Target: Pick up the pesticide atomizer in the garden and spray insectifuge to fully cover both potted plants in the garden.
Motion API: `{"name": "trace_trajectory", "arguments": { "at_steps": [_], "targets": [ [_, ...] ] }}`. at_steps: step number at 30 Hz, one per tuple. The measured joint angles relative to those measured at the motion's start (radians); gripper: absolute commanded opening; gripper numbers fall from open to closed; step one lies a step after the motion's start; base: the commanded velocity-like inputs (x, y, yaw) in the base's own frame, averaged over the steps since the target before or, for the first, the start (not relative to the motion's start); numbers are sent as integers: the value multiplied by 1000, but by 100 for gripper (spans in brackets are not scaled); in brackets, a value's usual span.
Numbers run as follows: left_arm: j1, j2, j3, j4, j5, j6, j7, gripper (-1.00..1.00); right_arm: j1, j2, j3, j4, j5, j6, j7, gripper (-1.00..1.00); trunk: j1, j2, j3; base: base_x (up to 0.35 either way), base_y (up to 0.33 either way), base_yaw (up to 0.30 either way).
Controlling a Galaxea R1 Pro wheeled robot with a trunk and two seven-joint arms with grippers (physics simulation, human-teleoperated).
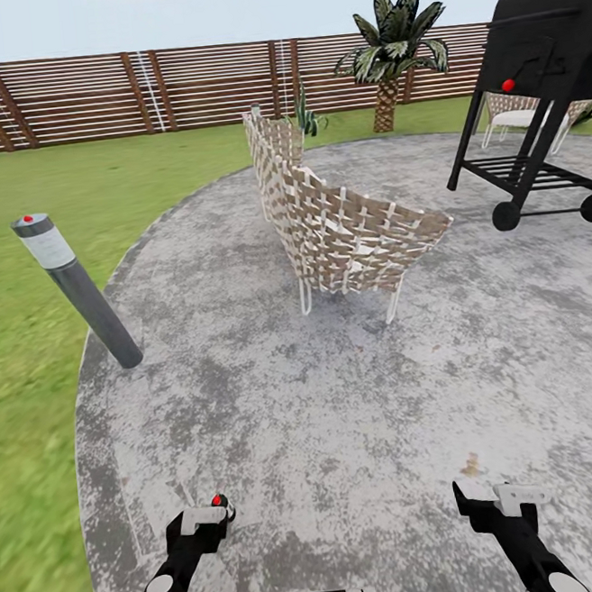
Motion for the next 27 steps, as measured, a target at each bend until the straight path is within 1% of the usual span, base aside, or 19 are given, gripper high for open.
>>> {"name": "trace_trajectory", "arguments": {
  "at_steps": [5,6,27],
  "targets": [
    [0,1,0,0,1,-1,0,100,0,0,0,0,0,0,0,100,0,0,0,4,-2,4],
    [0,0,0,0,1,0,0,100,0,0,0,0,0,0,0,100,1,0,-4,0,0,0],
    [0,-1,0,1,0,1,0,100,0,1,-2,0,-1,-1,-1,100,10,-5,-111,0,0,0]
  ]
}}
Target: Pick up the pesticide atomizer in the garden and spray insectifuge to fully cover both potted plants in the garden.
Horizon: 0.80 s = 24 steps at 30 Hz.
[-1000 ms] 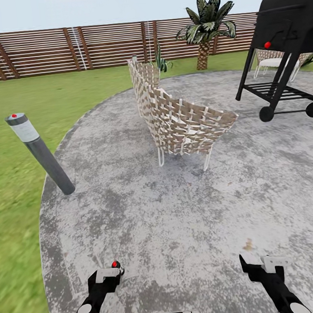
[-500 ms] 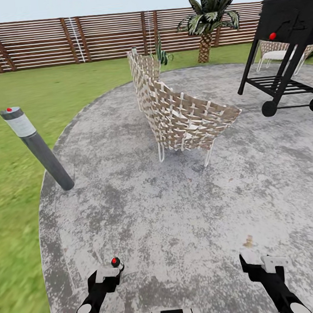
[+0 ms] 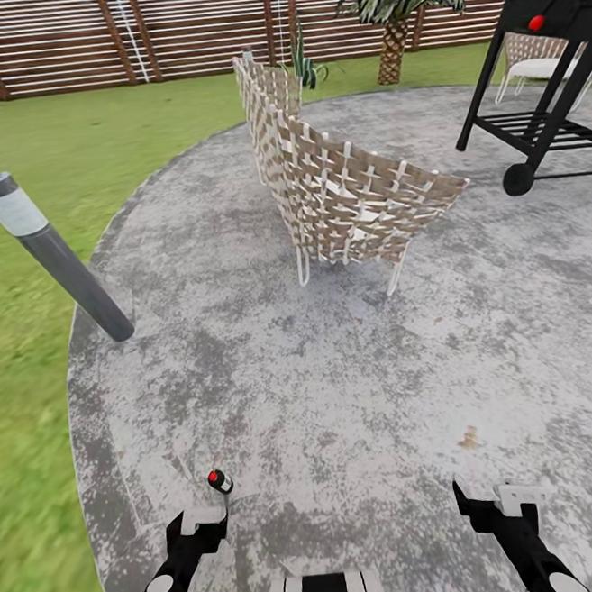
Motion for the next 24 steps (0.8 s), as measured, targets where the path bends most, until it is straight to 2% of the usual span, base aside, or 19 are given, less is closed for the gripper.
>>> {"name": "trace_trajectory", "arguments": {
  "at_steps": [2,11,19,24],
  "targets": [
    [0,0,0,0,0,0,0,100,0,0,0,0,0,0,0,100,1,0,-8,0,0,0],
    [0,1,0,0,0,-1,0,100,0,-1,0,0,0,-2,0,100,1,-1,-8,4,0,0],
    [0,1,0,0,0,0,0,100,0,-1,0,0,0,-1,0,100,0,-1,-8,223,0,0],
    [0,1,0,0,0,-1,1,100,0,-1,0,0,0,-1,-1,100,1,-1,-8,67,0,0]
  ]
}}
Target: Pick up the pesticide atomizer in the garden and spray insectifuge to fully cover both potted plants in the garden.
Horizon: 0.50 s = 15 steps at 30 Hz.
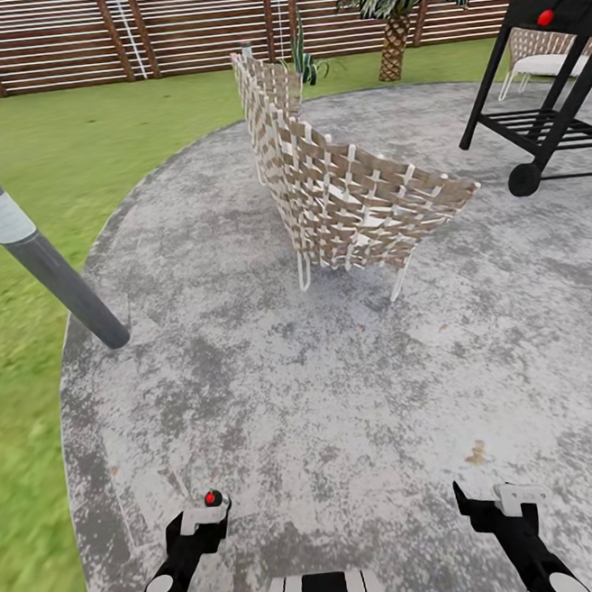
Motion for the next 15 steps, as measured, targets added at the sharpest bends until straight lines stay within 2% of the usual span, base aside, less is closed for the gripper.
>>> {"name": "trace_trajectory", "arguments": {
  "at_steps": [8,15],
  "targets": [
    [0,-1,0,0,-1,1,-1,100,0,0,0,0,0,1,0,100,0,0,0,120,-66,0],
    [0,-1,0,0,0,0,0,100,0,0,0,0,0,1,0,100,0,0,0,22,-13,0]
  ]
}}
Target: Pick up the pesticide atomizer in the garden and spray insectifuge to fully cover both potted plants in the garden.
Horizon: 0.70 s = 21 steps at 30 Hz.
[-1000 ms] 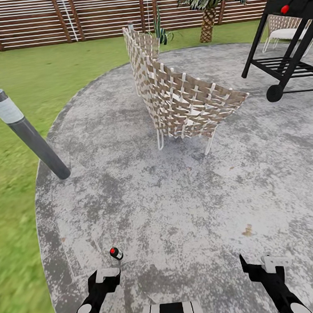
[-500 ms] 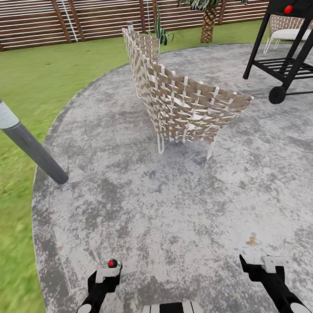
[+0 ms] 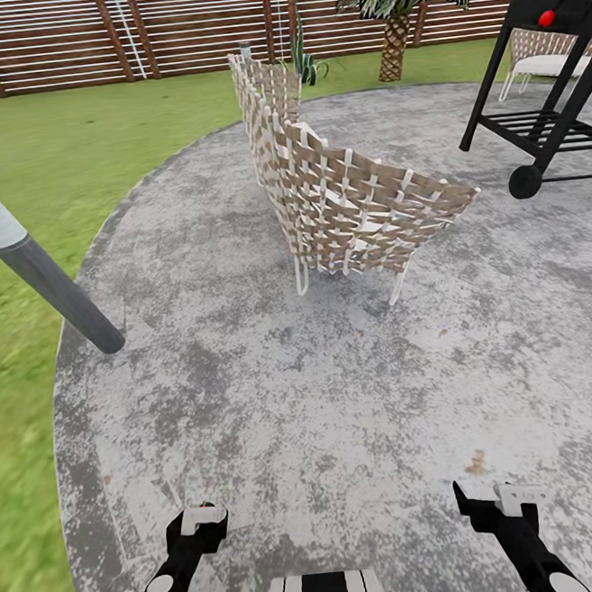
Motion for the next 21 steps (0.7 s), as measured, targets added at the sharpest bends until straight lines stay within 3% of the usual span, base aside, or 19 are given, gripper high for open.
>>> {"name": "trace_trajectory", "arguments": {
  "at_steps": [21],
  "targets": [
    [2,3,0,1,1,-28,0,100,0,0,0,1,1,0,0,100,2,-1,-15,0,0,0]
  ]
}}
